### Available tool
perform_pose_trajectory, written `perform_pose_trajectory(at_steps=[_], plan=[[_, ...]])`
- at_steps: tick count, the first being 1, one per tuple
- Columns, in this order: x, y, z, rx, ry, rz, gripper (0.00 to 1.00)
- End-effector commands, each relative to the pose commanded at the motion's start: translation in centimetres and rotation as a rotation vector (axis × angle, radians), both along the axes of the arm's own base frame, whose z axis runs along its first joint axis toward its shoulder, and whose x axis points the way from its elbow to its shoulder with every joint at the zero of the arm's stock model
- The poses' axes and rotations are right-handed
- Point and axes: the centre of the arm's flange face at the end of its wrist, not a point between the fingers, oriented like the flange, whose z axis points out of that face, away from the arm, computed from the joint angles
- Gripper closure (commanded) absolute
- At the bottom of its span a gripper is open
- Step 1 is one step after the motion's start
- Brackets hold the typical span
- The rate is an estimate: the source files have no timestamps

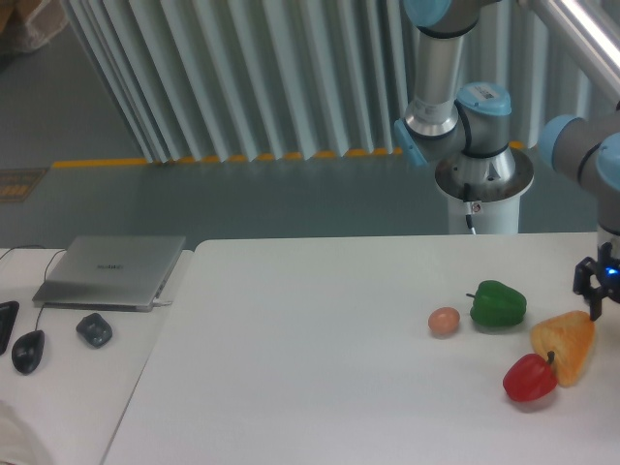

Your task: Place the yellow pepper on the table

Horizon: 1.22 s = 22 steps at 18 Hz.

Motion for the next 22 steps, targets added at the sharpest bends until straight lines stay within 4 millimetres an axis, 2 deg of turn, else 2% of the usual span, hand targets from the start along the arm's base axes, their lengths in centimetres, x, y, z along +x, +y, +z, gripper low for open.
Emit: perform_pose_trajectory(at_steps=[3,6,9,14,18,22], plan=[[-2.8,-3.1,1.1,-0.003,0.036,-0.048,0.00],[-5.0,-5.5,2.1,0.014,0.053,0.019,0.00],[-8.2,-9.4,3.2,0.044,0.092,0.124,0.00],[-11.0,-10.5,2.0,0.090,0.127,0.273,0.00],[-14.7,-12.5,1.2,0.096,0.148,0.314,0.00],[-16.3,-12.4,0.2,0.095,0.149,0.313,0.00]])
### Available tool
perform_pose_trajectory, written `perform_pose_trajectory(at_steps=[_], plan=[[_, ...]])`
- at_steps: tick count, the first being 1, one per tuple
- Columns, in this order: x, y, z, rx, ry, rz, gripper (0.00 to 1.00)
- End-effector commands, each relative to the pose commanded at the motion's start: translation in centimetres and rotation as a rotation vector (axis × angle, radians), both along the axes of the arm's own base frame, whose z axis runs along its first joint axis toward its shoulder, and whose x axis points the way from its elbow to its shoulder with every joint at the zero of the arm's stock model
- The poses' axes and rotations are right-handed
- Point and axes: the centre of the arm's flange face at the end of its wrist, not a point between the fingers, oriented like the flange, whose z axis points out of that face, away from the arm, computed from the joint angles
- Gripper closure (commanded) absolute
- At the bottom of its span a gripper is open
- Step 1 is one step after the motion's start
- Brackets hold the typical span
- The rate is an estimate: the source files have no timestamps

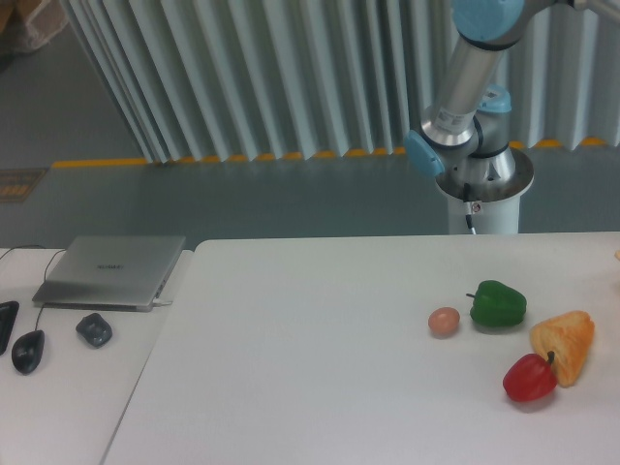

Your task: Place the yellow pepper on the table

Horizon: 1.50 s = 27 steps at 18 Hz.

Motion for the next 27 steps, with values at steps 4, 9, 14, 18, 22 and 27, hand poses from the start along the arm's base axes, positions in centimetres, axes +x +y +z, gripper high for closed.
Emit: perform_pose_trajectory(at_steps=[4,9,14,18,22,27], plan=[[0.3,0.3,-2.8,-0.021,-0.047,-0.003,0.00],[-0.2,-0.1,-4.9,-0.030,-0.078,0.003,0.00],[-1.0,0.3,-3.1,-0.019,-0.022,-0.015,0.00],[-1.5,-0.1,-3.2,-0.018,-0.018,-0.009,0.00],[-1.9,-0.6,-4.5,-0.019,-0.024,0.000,0.00],[-2.3,-1.1,-5.4,-0.021,-0.033,0.007,0.00]])
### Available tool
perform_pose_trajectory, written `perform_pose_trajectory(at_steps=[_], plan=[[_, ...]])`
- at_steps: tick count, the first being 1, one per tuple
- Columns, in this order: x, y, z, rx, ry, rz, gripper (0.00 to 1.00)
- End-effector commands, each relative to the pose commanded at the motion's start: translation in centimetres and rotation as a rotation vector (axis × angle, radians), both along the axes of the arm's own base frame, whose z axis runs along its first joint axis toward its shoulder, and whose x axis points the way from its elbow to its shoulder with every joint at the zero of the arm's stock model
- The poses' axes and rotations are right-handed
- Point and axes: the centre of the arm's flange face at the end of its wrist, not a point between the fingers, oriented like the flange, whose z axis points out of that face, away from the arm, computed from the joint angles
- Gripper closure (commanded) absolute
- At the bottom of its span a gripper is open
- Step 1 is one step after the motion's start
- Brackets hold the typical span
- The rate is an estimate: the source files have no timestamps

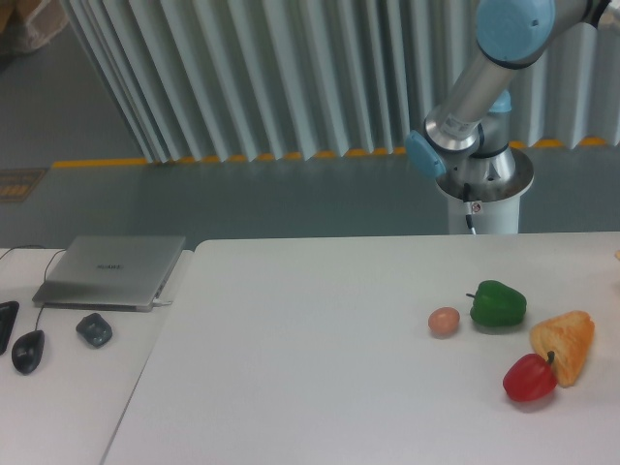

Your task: Place the yellow pepper on the table

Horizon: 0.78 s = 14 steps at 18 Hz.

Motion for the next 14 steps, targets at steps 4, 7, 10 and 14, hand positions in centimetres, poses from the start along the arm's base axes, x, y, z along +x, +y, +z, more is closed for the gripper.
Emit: perform_pose_trajectory(at_steps=[4,7,10,14], plan=[[-0.3,0.1,-0.5,0.000,-0.003,0.001,0.00],[-0.8,0.2,-0.9,-0.001,-0.003,0.000,0.00],[-1.4,0.3,-0.9,0.001,0.003,0.000,0.00],[-1.6,0.3,-2.0,-0.004,-0.012,0.002,0.00]])
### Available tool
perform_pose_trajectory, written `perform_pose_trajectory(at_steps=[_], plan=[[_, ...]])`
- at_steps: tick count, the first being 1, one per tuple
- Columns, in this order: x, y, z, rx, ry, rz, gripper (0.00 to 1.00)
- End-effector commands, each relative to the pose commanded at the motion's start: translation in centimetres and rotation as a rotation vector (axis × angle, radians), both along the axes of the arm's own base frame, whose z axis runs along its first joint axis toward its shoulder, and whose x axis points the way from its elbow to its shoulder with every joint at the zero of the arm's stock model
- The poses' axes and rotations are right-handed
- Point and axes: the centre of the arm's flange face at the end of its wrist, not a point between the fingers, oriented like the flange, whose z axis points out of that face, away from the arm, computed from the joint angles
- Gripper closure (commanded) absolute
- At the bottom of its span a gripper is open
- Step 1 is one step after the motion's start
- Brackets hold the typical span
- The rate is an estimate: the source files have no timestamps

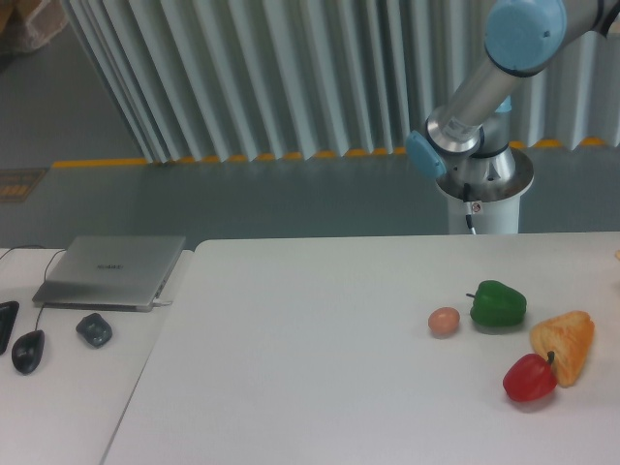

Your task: Place the yellow pepper on the table

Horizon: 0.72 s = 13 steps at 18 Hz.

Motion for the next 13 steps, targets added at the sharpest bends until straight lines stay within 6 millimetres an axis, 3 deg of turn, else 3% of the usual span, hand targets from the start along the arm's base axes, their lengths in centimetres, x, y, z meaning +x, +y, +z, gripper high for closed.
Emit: perform_pose_trajectory(at_steps=[4,11,13], plan=[[0.38,0.03,-1.23,-0.004,-0.023,0.003,0.00],[0.21,-0.06,-0.48,-0.003,-0.015,0.006,0.00],[0.41,0.17,-0.49,-0.008,-0.018,0.011,0.08]])
